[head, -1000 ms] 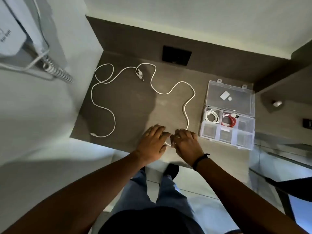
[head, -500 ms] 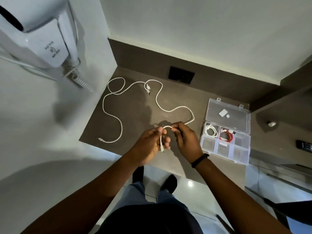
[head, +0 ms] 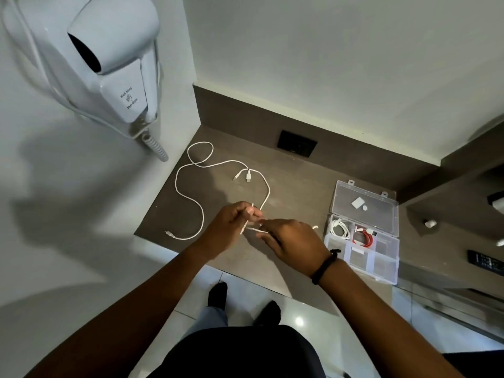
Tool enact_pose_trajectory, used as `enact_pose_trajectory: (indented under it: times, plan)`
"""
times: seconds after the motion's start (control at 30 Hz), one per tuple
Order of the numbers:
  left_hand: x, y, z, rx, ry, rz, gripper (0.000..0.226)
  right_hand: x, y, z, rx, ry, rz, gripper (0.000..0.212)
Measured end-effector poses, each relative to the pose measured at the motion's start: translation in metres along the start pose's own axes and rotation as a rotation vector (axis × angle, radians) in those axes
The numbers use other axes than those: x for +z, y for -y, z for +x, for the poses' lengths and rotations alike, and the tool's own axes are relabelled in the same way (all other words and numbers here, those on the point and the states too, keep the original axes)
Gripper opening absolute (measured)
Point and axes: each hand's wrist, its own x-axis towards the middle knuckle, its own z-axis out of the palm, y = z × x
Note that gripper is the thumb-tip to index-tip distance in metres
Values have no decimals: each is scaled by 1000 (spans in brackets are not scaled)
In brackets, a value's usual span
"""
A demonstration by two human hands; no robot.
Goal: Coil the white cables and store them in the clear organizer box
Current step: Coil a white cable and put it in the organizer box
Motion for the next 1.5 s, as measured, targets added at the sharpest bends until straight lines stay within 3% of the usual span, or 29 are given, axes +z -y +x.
enact_pose_trajectory:
  times: [0.1, 0.2, 0.3, 0.47, 0.53, 0.63, 0.8, 0.87, 0.97, 1.07, 1.13, 1.23, 1.33, 1.43, 1.5]
  plan:
    - [6, -4, -8, -14, 137, -70, 37, -19, 0, 19, -22, 45, -13, 30]
    - [13, -8, -18, -253, 207, -551, 33, -29, -8, 32, 75, -45, 116, 34]
    - [8, -10, -22, -311, 198, -889, 38, -18, -14, 37, 140, -129, 313, 23]
    - [1, -21, -20, -260, 76, -1118, 22, 34, -2, 22, 265, -69, 383, 25]
    - [-4, -20, -15, -190, 12, -1082, 20, 51, 6, 14, 270, 16, 330, 17]
    - [-8, -12, -8, -125, -50, -839, 22, 55, 16, 10, 232, 113, 218, 22]
    - [-8, 10, -6, -116, -124, -41, 23, 22, 23, 22, 106, 199, 4, 22]
    - [-2, 16, -8, -129, -107, 96, 18, 5, 23, 33, 65, 172, -56, 21]
    - [6, 10, -10, -197, -26, -18, 21, -18, 15, 50, 63, 138, -96, 24]
    - [5, 0, -14, -277, 59, -518, 36, -29, -1, 61, 130, 93, 37, 26]
    - [-2, -7, -14, -303, 102, -802, 40, -22, -11, 63, 168, 33, 258, 23]
    - [-10, -14, -12, -306, 147, -954, 36, 5, -17, 57, 272, -63, 517, 23]
    - [-13, -19, -6, -247, 150, -1119, 32, 40, -8, 44, 368, -63, 492, 28]
    - [-15, -18, 3, -155, 106, -981, 30, 63, 17, 33, 309, 74, 426, 31]
    - [-13, -14, 7, -130, -20, -640, 29, 63, 29, 30, 235, 167, 338, 19]
